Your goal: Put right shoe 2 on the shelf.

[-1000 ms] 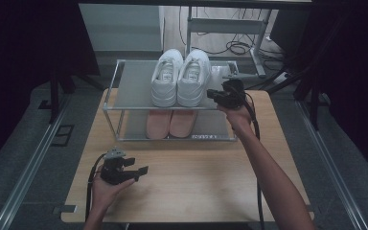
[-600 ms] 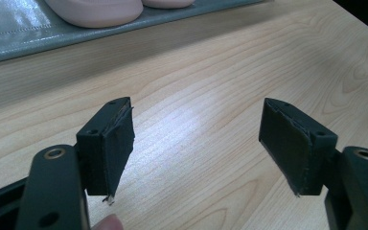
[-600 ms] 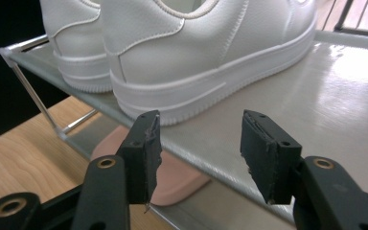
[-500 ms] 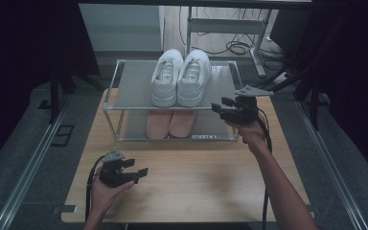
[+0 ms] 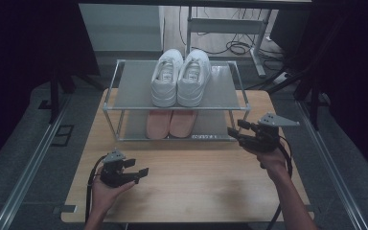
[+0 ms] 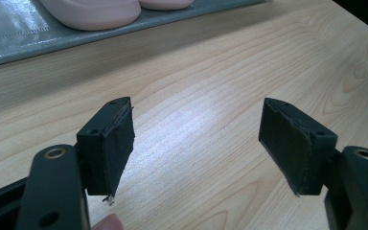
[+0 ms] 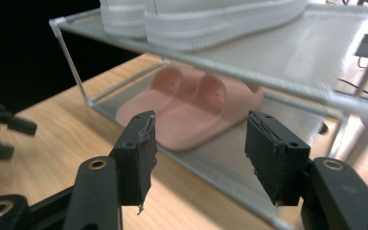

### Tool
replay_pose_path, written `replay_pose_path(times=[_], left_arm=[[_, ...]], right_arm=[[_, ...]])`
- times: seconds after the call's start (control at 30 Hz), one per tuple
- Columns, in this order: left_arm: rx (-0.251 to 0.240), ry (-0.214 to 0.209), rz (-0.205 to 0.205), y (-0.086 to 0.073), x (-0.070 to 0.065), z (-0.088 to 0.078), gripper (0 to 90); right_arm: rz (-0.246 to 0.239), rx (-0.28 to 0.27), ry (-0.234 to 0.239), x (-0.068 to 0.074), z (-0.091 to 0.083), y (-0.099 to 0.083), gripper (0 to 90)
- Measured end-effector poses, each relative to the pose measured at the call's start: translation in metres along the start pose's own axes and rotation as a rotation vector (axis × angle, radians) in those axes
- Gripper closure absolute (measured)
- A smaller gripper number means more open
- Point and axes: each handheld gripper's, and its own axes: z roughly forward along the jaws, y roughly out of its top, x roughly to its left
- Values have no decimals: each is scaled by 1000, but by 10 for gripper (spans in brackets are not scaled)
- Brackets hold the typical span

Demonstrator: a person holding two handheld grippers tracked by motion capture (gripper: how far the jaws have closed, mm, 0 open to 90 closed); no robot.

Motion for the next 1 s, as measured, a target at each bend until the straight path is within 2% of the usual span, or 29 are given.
replay_pose_path(times=[0.23,0.47,0.57,0.63,1.0], left_arm=[[-7,12,12,-1,1,0,286],[-14,22,26,-1,1,0,287],[-29,24,24,-1,2,-3,291],[-36,26,26,-1,2,-4,296],[-42,33,26,-2,5,-8,297]], right_arm=[[-6,8,-19,-5,-21,-42,439],[-1,62,-35,-11,-24,-84,435],[18,73,-35,-14,-24,-99,437],[6,112,-45,-16,-22,-103,435],[23,137,-49,-17,-18,-114,435]])
